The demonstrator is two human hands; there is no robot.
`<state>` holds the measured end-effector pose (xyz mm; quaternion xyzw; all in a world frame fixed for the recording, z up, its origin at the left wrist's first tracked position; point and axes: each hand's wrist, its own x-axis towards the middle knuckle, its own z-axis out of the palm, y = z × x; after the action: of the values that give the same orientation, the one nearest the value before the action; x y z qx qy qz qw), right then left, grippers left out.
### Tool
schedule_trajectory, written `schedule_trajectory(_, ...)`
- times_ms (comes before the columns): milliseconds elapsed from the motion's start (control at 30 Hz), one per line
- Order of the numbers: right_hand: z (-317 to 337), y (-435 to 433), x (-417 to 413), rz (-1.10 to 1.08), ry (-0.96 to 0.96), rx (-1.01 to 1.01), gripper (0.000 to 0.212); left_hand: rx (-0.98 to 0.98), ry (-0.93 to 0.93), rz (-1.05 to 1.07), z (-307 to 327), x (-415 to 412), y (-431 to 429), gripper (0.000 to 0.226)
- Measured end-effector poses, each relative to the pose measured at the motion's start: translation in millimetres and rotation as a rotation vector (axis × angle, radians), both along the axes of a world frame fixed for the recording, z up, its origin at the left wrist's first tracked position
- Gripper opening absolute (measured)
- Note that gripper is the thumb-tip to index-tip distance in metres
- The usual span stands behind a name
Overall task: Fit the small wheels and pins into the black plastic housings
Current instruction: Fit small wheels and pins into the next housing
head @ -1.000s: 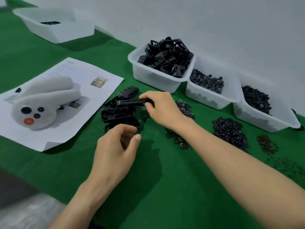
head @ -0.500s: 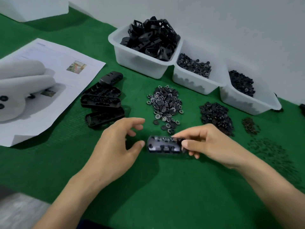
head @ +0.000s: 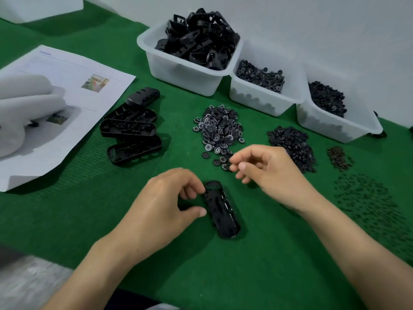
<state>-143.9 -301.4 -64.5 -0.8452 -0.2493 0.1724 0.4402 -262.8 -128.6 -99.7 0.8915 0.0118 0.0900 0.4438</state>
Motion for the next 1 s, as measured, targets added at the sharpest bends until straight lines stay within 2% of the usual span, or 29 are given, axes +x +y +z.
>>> schedule_trajectory(133, -7.0, -17.5, -9.0, 0.037, -0.028, -0.105, 0.021, 0.052, 0.029, 0.002, 0.9, 8.0, 9.9, 0.041)
schedule_trajectory(300, -6.4, -11.5, -20.5, 0.245, -0.200, -0.122, 0.030, 0.087, 0.060, -0.031, 1.0, 15.1, 4.1, 0.033)
schedule_trajectory(433, -7.9, 0.2, -24.7, 0.319, -0.334, -0.186, 0.017, 0.073, 0.053, -0.036, 1.8, 17.5, -6.6, 0.028)
schedule_trajectory(533, -12.5, -6.2, -25.3, 0.211, -0.436, -0.298, 0.015, 0.060, 0.022, -0.012, 2.5, 10.8, -10.8, 0.020)
schedule_trajectory(600, -14.3, -13.9, -26.5, 0.122, -0.475, -0.369, 0.019, 0.073, 0.028, -0.060, 2.4, 4.3, -12.4, 0.032)
schedule_trajectory(667, -12.7, -21.2, -27.6, 0.097, -0.452, -0.432, 0.028, 0.108, 0.044, -0.110, 0.3, 0.5, -13.3, 0.044)
schedule_trajectory(767, -6.1, -24.4, -20.5, 0.068, -0.332, -0.402, 0.039, 0.107, 0.061, -0.087, -1.3, 0.8, -13.2, 0.040)
schedule_trajectory(867, -7.6, -13.8, -3.3, -0.040, -0.343, -0.318, 0.024, 0.085, 0.049, -0.021, -3.3, 2.7, -13.5, 0.040)
schedule_trajectory(1000, -19.7, 6.8, 7.0, -0.026, -0.396, -0.363, 0.011, 0.038, 0.031, 0.058, -4.9, 3.2, -13.6, 0.047)
